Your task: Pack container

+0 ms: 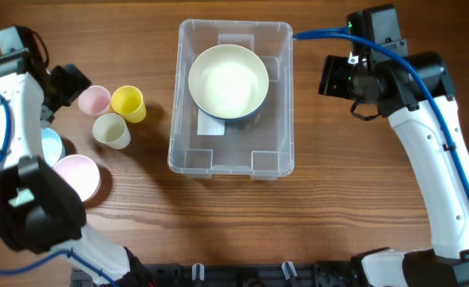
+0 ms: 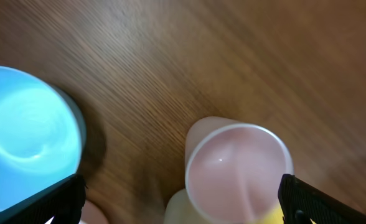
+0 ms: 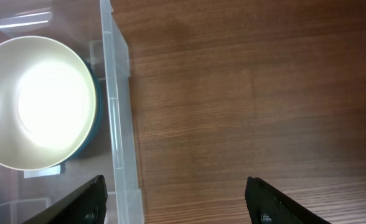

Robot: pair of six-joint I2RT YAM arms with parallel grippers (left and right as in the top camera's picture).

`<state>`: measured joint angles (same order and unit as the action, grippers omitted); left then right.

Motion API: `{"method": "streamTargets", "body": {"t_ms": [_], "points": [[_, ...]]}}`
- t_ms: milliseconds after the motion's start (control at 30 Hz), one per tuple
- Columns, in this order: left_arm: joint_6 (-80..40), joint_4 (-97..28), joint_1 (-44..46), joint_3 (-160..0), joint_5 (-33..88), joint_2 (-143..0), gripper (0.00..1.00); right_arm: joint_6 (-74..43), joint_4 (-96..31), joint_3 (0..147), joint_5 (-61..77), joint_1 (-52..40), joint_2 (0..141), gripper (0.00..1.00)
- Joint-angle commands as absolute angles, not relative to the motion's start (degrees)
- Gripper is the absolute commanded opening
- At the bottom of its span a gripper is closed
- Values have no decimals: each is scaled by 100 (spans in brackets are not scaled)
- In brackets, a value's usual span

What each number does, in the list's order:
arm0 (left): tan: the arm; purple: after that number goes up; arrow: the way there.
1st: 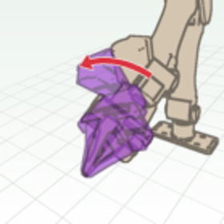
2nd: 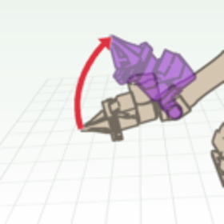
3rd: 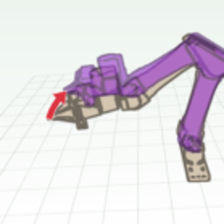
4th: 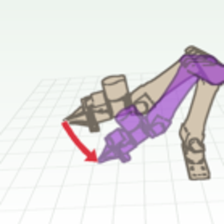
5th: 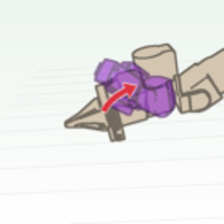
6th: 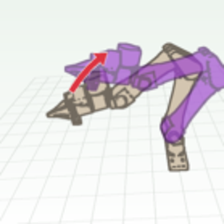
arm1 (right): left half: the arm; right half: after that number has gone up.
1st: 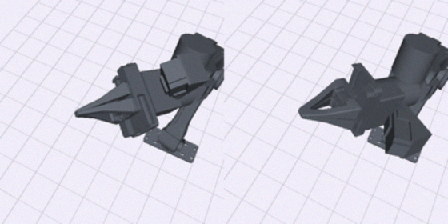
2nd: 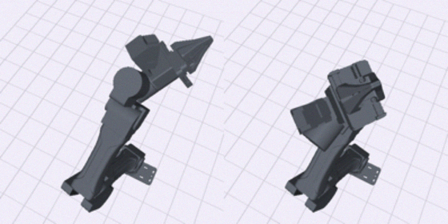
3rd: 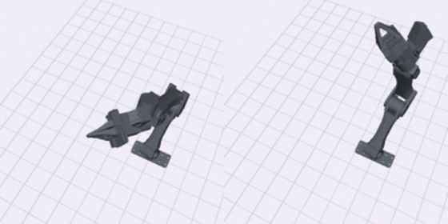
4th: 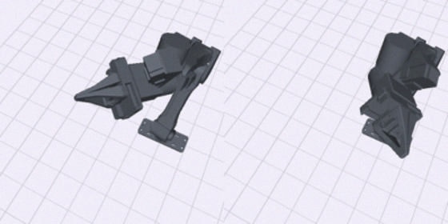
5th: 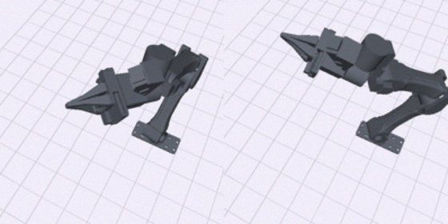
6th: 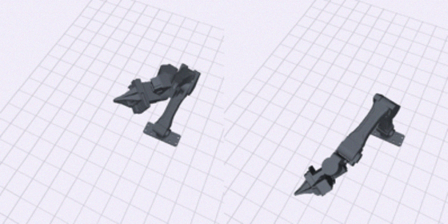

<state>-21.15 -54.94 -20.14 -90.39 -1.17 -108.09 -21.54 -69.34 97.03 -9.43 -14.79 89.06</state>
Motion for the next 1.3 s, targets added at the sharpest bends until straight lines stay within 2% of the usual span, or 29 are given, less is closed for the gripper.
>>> {"method": "streamTargets", "body": {"t_ms": [0,133,233,300,467,567,667,867,1067,1267], "points": [[-2215,-5459,-2016,-9102,51,-11325,100,-2104,-6958,9666,-895,-1450,8969,72],[-2211,-5402,-2014,-9102,58,-11692,97,-2117,-6971,9666,-895,-1450,8969,72],[-2211,-5269,-2014,-9100,58,-11793,80,-2123,-7000,9666,-893,-1450,8969,72],[-2211,-5120,-2010,-9102,58,-11799,63,-2123,-7011,9666,-893,-1450,8969,72],[-2211,-4823,-2010,-9102,58,-11797,30,-2121,-7039,9666,-893,-1450,8969,71],[-2211,-4792,-2010,-9105,58,-11797,21,-2123,-7035,9666,-893,-1450,8969,71],[-2211,-4764,-2010,-9111,58,-11795,6,-2121,-7035,9666,-895,-1450,8969,71],[-2211,-4799,-2010,-9126,58,-11518,4,-2117,-7035,9666,-895,-1450,8969,70],[-2165,-5271,-1868,-9585,106,-10230,4,-2115,-7032,9668,-897,-1448,8969,70],[-1667,-5970,-539,-9835,257,-8838,4,-2696,-6897,9688,-980,-1031,8849,69]]}}
